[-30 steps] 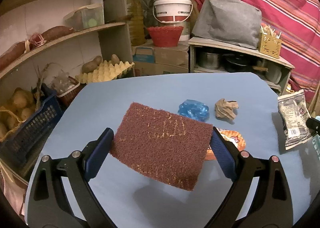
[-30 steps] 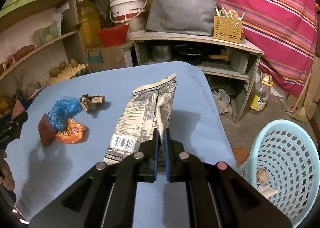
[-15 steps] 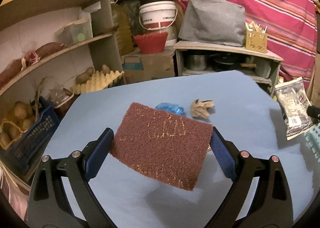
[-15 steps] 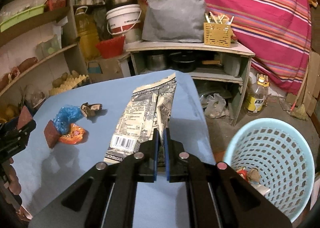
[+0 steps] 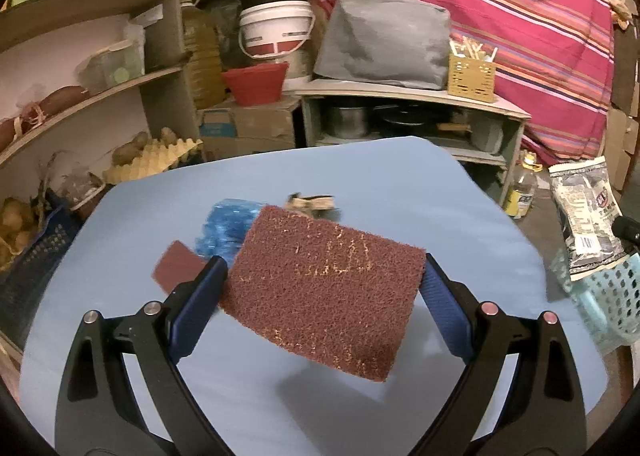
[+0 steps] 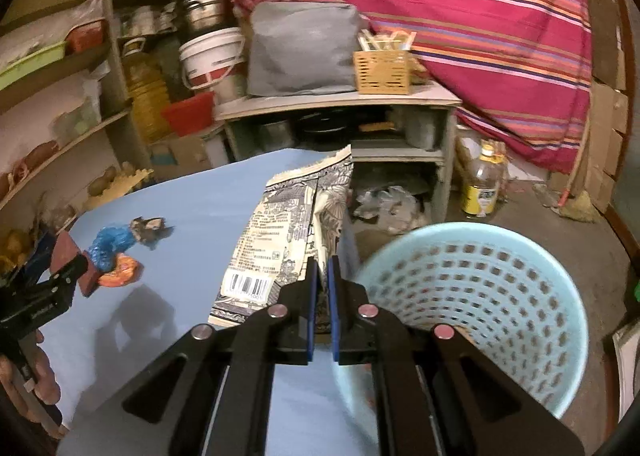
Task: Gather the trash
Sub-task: 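Carry the scouring pad and silver bag over the blue basket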
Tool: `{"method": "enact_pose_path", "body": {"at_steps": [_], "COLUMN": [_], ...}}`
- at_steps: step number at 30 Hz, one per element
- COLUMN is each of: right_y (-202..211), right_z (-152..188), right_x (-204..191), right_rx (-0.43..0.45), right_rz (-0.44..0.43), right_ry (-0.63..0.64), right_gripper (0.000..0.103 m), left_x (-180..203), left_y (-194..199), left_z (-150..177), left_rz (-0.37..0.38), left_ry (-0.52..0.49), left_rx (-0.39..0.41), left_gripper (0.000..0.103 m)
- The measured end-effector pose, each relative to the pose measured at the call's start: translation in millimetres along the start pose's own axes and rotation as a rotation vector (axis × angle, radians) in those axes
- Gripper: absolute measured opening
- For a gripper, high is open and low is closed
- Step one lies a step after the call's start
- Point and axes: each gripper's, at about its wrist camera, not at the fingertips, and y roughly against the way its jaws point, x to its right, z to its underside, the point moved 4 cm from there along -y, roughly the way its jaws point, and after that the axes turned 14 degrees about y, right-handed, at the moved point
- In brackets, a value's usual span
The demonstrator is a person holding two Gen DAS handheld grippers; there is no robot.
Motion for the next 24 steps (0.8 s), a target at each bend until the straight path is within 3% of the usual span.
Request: {"method": "enact_pose_path", "body": {"at_steps": [13, 24], "right_y": [19.4, 28.3], "right_z": [34.4, 46.6], "right_x": [88.3, 118.7], "right_rx": [-0.021, -0.036], "right_rz": [0.115, 0.179], "right_ry": [-0.116, -0.134], "right_gripper": [0.006, 0.006], "left_x": [74.5, 142.6], "left_y": [13.3, 16.8], "left_z": [15.2, 19.8], "left_rz": [0.078, 0.166], "left_ry": [-0.023, -0.068], "left_rx": [-0.002, 0.002], "left_gripper": [0.092, 0.092]}}
